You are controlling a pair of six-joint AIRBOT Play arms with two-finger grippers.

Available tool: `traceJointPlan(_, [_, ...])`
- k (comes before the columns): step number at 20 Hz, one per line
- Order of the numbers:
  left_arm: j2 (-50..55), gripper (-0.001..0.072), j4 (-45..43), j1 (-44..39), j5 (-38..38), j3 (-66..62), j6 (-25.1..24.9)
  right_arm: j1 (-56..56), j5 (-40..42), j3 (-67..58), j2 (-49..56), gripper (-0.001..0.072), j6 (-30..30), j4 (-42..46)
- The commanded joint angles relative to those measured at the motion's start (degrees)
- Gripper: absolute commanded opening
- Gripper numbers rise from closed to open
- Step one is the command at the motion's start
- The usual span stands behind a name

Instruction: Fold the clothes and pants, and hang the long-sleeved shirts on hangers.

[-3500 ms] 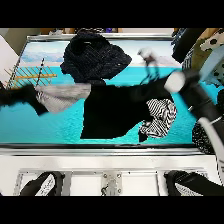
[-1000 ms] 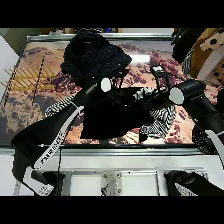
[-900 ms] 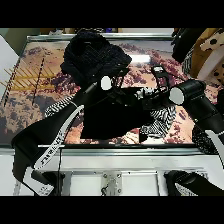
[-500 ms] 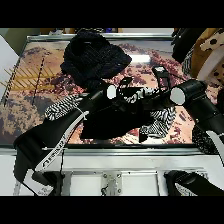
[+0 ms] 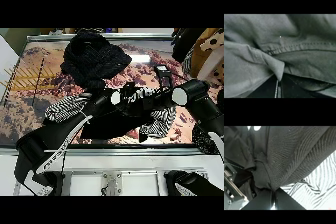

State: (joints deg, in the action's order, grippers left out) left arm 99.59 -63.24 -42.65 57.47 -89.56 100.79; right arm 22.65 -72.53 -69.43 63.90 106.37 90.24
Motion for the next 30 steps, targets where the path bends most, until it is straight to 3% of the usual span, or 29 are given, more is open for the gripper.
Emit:
traceJointPlan(1, [-3.04,0.0016,-2.56,3.98,4.55,-2.86,-3.5,-0.07,-0.85,-2.16,-1.42,0.0019,-0.04,0.87])
traceJointPlan(5, [-12.46,0.0016,-4.61,12.52,13.81,-15.69,-8.26,0.44,-7.98,-14.36,-2.27,0.0019,0.92,1.07])
traceJointPlan(9, [-20.13,0.0016,-4.74,15.39,20.11,-18.91,-11.56,3.78,-8.55,-15.3,-4.17,0.0019,9.16,1.03])
traceJointPlan(16, [-22.73,0.0016,-4.11,16.35,15.96,2.95,-10.69,10.32,-1.22,-3.48,-1.75,0.0021,14.08,1.6])
traceJointPlan(20, [-23.45,0.0016,-4.17,13.44,15.61,13.4,-10.36,8.61,1.77,-1.77,2.29,0.0021,10.51,3.85])
traceJointPlan(22, [-24.98,0.0017,-4.17,9.92,15.72,18.43,-10.36,7.85,-0.76,-1.7,3.3,0.002,8.39,3.85])
traceJointPlan(23, [-25.75,0.0064,-4.15,7.85,16.13,20.81,-10.34,7.93,-2.21,-1.44,3.26,0.0021,7.23,3.74])
traceJointPlan(24, [-26.58,0.0417,-4.17,5.88,15.76,23.06,-10.32,8.07,-3.72,-0.94,2.86,0.002,6.73,3.63])
traceJointPlan(25, [-27.43,0.0663,-4.66,4.09,15.47,24.9,-9.79,8.15,-4.94,-0.33,2.38,0.0021,6.73,3.63])
traceJointPlan(27, [-28.94,0.066,-4.79,3.13,13.99,25.68,-7.5,8.15,-6.49,0.74,1.01,0.002,6.75,3.63])
traceJointPlan(30, [-30.88,0.0659,-4.63,3.43,5.64,25.66,-4.83,8.15,-7.54,1.79,-1.49,0.0021,6.78,3.61])
